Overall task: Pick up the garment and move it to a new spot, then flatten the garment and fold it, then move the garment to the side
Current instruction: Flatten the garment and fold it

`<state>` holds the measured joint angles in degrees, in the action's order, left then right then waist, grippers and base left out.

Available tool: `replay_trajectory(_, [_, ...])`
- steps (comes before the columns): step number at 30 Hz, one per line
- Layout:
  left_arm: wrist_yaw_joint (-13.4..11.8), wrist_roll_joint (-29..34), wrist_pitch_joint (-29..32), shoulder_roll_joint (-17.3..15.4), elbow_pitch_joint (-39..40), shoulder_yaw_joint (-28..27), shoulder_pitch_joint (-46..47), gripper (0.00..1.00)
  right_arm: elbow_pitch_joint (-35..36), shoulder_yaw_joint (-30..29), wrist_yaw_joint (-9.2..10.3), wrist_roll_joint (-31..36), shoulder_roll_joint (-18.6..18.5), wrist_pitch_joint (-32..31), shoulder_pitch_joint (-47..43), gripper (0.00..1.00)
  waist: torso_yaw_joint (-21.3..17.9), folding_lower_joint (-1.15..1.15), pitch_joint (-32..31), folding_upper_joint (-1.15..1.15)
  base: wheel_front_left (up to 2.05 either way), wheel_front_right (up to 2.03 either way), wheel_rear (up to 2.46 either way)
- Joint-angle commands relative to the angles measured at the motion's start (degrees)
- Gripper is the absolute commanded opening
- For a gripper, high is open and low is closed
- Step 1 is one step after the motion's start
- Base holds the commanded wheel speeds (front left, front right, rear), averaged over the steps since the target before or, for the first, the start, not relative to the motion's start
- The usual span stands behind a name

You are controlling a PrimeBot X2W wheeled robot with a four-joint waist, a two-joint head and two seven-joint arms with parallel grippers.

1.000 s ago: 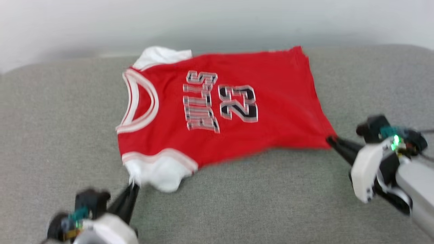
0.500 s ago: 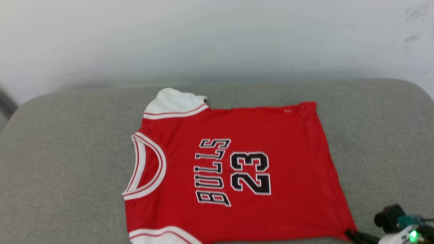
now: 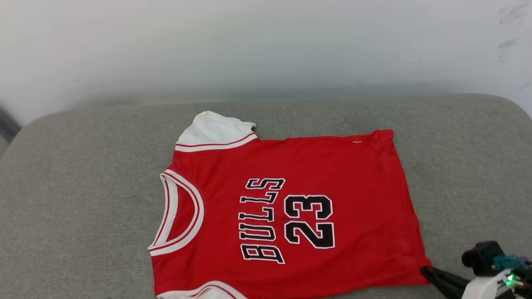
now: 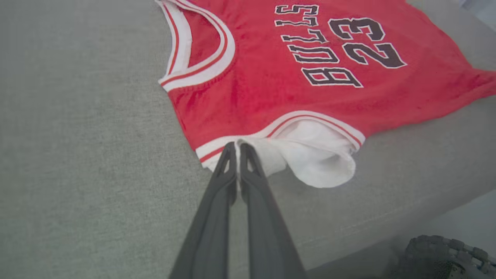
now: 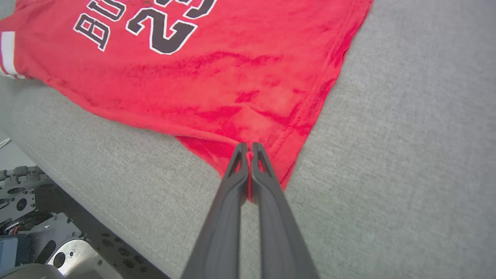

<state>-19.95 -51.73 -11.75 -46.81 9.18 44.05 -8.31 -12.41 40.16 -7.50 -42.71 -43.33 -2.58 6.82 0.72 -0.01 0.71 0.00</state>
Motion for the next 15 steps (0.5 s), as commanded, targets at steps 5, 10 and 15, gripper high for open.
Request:
replay_trajectory(5, [2.38,4.12,2.05,-0.77,-0.93,-0.99,9.73,0.00,4.20,-6.61,0.03,3.42,1.78,-3.59,1.59,0.00,-0.19,0.01,2.20,0.00,0.00,0.00,0.00])
replay_trajectory(10, [4.31,6.50,4.02,-1.14,-2.22,-1.63,17.15,0.00,6.84,-10.61,0.03,4.52,3.11,-6.88,3.79,0.00,-0.85,0.01,4.84,0.00,0.00,0.00,0.00])
replay_trajectory(15, [6.85,7.92,6.06,-0.15,-5.00,-2.21,24.54,0.00,7.36,-13.00,0.02,5.02,4.28,-8.50,6.21,0.00,-1.03,0.01,8.63,0.00,0.00,0.00,0.00])
